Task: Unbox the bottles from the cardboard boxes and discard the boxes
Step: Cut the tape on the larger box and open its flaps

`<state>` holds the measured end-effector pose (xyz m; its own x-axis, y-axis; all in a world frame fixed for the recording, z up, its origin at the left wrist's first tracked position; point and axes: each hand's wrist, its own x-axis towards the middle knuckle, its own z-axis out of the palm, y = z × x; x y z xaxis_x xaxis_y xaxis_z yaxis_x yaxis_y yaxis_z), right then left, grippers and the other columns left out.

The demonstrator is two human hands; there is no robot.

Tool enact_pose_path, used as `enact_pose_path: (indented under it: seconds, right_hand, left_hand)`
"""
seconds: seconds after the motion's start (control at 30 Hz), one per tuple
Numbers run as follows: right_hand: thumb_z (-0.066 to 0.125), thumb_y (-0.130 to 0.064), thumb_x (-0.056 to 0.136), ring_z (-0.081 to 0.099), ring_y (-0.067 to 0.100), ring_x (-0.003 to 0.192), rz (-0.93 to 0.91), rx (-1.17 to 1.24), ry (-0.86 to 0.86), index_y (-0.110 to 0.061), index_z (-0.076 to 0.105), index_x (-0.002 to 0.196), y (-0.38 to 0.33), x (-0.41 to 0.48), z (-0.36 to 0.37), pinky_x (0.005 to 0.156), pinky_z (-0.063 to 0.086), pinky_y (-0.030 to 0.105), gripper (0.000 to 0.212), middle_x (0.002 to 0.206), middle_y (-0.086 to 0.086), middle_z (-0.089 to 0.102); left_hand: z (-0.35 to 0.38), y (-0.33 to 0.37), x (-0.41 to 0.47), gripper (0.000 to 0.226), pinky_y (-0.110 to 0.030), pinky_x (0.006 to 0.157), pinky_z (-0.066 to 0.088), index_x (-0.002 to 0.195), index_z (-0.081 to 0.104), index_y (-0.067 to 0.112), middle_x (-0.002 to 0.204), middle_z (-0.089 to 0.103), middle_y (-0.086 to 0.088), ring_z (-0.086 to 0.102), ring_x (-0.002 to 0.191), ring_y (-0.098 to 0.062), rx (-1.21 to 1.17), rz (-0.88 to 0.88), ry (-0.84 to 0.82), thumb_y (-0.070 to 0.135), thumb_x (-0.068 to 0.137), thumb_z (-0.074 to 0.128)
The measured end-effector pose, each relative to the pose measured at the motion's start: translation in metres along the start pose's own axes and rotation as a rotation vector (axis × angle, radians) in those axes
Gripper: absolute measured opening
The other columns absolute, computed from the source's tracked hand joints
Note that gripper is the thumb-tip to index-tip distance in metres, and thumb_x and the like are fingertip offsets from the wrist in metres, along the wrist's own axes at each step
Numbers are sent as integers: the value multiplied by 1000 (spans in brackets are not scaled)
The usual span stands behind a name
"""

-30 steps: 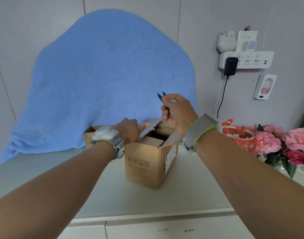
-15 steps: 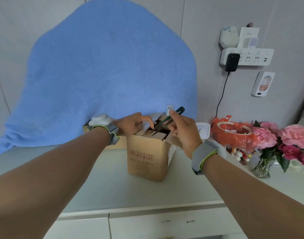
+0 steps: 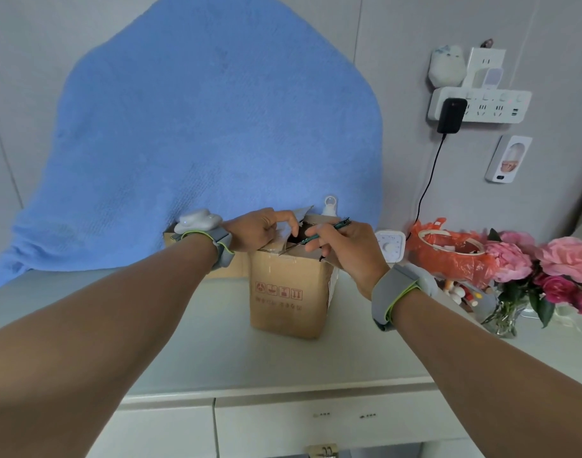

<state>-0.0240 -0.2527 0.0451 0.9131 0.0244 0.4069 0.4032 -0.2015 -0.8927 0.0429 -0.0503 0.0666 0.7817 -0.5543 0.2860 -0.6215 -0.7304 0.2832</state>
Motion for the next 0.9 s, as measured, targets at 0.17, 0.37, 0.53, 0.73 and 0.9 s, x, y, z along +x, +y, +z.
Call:
enact_pose_path:
  seconds: [0.17, 0.37, 0.53, 0.73, 0.9]
  right_hand:
    - [47, -19, 93, 53, 14, 62, 123, 258, -111, -9, 72, 84, -3, -1, -10, 69, 40, 24, 28, 72, 11, 73]
    - [48, -20, 93, 51, 15, 64, 119, 195, 1, -9, 73, 82, -4, 3, -10, 68, 45, 26, 30, 73, 14, 73]
    - [48, -18, 93, 48, 2, 48, 32, 59, 46, -14, 72, 74, -1, 0, -4, 50, 44, 11, 31, 65, 8, 72]
    - [50, -20, 92, 53, 9, 59, -6, 58, -51, -19, 72, 71, -4, -4, 2, 62, 47, 18, 30, 67, 7, 74]
    - [43, -18, 93, 55, 11, 51, 115, 257, -88, -14, 65, 68, -4, -1, -4, 63, 41, 26, 35, 54, 5, 64]
  left_hand:
    - [1, -2, 0, 45, -28, 62, 34, 104, 54, 38, 90, 56, -36, 43, 68, -24, -2, 1, 16, -2, 97, 33]
    - [4, -2, 2, 42, -29, 67, 38, 108, 57, 34, 90, 56, -31, 51, 74, -35, -6, -18, 30, -1, 98, 34]
    - [4, 0, 2, 43, -23, 62, 36, 107, 56, 36, 91, 51, -26, 43, 69, -18, -8, -36, 32, 0, 96, 35]
    - [3, 3, 2, 41, -30, 63, 35, 105, 56, 34, 84, 53, -31, 42, 68, -24, -35, -32, 8, -1, 97, 36]
    - [6, 1, 4, 40, -28, 56, 30, 107, 60, 26, 65, 42, -18, 35, 58, -24, -62, -26, -12, -3, 98, 33]
